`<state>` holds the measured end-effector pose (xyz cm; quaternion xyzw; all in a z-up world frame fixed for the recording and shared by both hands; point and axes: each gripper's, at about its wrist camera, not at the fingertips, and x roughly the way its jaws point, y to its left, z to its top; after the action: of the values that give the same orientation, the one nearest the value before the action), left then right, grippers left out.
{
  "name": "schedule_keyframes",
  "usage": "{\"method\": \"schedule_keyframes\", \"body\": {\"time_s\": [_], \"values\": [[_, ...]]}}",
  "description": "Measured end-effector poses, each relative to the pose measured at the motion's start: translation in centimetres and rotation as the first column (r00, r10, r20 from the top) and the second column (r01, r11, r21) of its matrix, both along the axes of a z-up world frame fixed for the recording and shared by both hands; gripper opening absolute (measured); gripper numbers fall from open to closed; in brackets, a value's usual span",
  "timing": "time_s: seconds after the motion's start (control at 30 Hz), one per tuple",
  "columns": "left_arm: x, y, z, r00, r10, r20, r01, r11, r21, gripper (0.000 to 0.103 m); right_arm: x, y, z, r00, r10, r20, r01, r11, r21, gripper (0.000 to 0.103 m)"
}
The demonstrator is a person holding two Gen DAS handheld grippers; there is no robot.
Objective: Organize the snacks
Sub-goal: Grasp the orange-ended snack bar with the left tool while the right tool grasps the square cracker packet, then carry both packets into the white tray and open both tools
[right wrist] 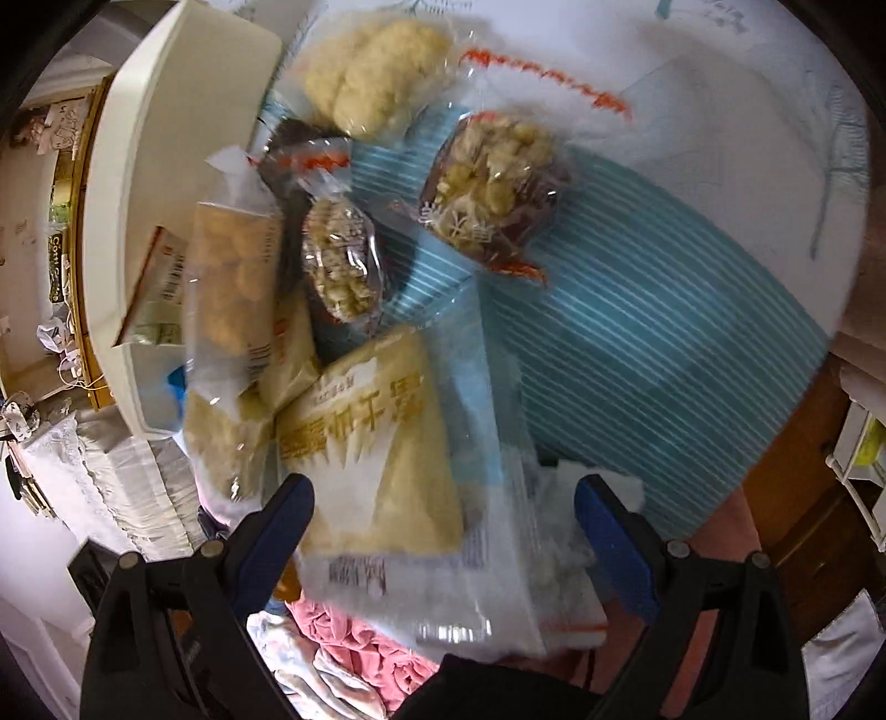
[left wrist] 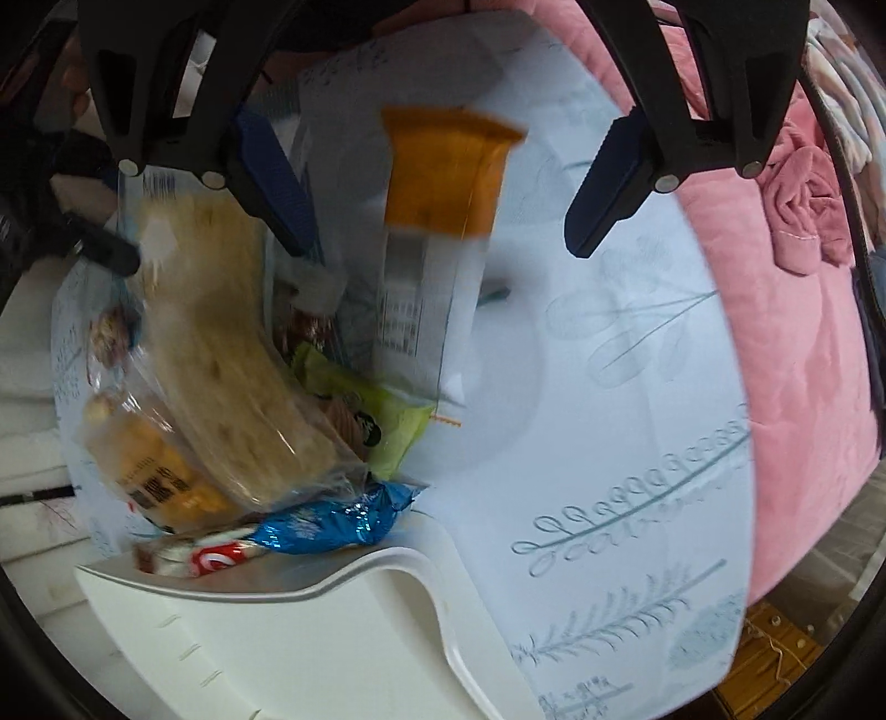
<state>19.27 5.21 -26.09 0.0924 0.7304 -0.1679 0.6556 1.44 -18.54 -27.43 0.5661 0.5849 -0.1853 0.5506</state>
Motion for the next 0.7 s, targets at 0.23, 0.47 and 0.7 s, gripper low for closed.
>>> {"method": "schedule_keyframes", "body": {"time_s": [0.23, 0.47, 0.7], "values": [[1.1, -0.1, -3.3, 0.997, 0.011, -0.078, -0.007, 0.999, 0.052, 0.082, 1.9, 0.1, -1.6, 0.999, 0.041, 0.006, -0.041, 0.999, 0.006, 0.082], [2.0, 1.4, -4.6, 0.994, 0.046, -0.095, -0.042, 0.998, 0.050, 0.062, 3.8, 1.9, -1.3, 0.995, 0.098, 0.009, -0.098, 0.995, -0.012, 0.069], [1.9, 2.6, -4.1, 0.994, 0.066, -0.091, -0.065, 0.998, 0.014, 0.038, 3.7, 1.8, 1.0, 0.994, 0.095, 0.058, -0.093, 0.995, -0.045, 0.036]]}}
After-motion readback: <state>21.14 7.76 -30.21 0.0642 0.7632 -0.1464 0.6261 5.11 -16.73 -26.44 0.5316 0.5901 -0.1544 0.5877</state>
